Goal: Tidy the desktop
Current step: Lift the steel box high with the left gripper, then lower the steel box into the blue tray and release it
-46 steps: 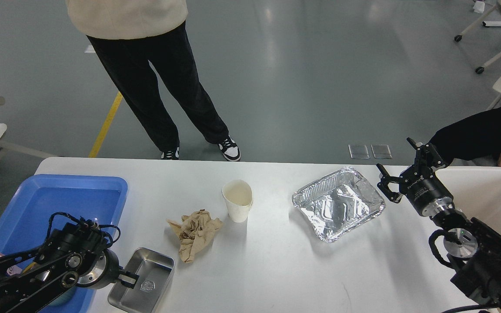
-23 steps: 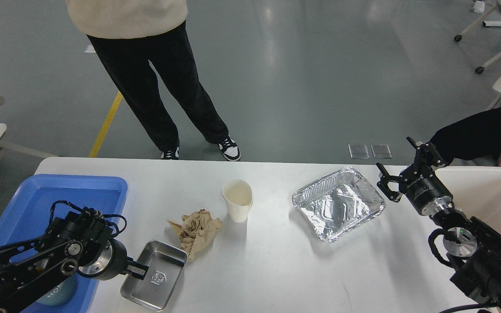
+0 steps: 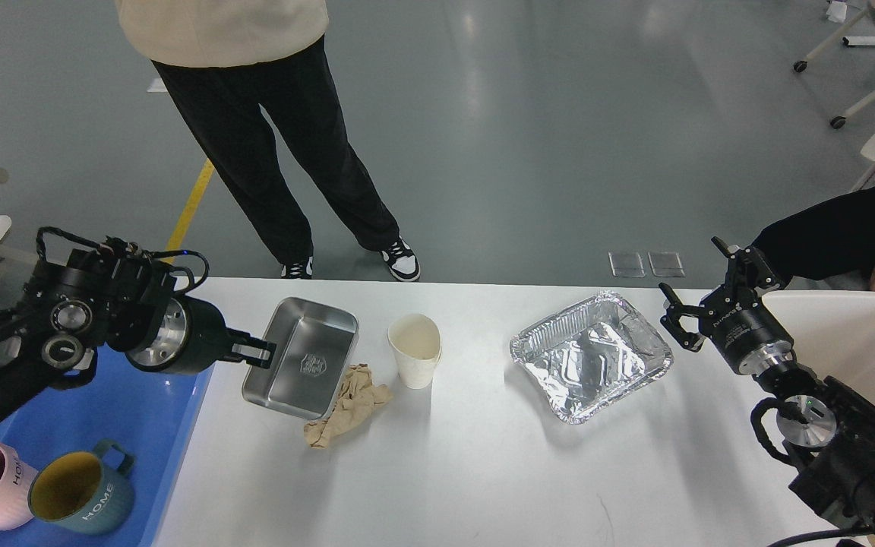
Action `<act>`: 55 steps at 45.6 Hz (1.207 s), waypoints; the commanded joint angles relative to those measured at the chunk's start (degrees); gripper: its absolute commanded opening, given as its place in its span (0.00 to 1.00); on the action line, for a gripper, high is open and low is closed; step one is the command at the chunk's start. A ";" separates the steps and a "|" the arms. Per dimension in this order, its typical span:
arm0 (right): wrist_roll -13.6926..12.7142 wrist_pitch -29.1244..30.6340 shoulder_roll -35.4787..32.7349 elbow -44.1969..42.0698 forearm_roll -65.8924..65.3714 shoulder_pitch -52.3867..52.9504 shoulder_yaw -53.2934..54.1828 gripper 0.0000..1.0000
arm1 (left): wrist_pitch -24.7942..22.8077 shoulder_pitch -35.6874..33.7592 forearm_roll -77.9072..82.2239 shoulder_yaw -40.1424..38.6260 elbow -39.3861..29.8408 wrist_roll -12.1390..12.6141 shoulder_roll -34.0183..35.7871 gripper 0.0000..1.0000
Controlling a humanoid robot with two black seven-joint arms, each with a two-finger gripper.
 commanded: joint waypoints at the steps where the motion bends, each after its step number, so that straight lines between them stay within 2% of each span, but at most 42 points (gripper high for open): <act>1: -0.01 -0.02 -0.01 0.00 0.00 0.09 -0.06 1.00 | 0.00 -4.37 -4.02 -4.60 -0.08 1.09 0.90 0.00; 14: -0.01 -0.28 0.08 0.00 0.00 0.18 -0.68 1.00 | 0.00 -19.14 -18.70 -4.17 0.36 1.79 8.98 0.00; 24: -0.10 -0.28 0.17 0.00 -0.09 0.35 -0.77 1.00 | 0.00 -22.31 -22.13 -3.90 0.36 1.88 12.06 0.00; 32: -0.10 -0.28 0.17 0.09 -0.35 0.35 -0.86 1.00 | 0.00 -20.29 -22.57 -3.90 2.55 1.88 16.45 0.00; 39: -0.10 -0.28 0.17 0.09 -0.88 0.35 -0.86 1.00 | 0.00 -14.23 -22.48 -5.92 13.87 1.00 19.71 0.00; 44: -0.10 -0.28 0.17 0.09 -0.97 0.35 -0.86 1.00 | 0.00 -11.50 -21.96 -9.96 26.70 0.65 18.92 0.00; 50: -0.10 -0.28 0.34 0.09 -1.06 0.27 -0.86 1.00 | 0.00 -8.16 -19.94 -13.74 37.43 0.21 16.28 0.00; 52: -0.10 -0.28 0.34 0.09 -1.06 0.27 -0.86 1.00 | 0.00 -7.28 -18.19 -14.80 39.98 -0.93 15.67 0.00; 55: -0.10 -0.28 0.43 0.09 -1.06 0.27 -0.86 1.00 | 0.00 -5.53 -14.15 -15.33 43.06 -4.17 15.23 0.00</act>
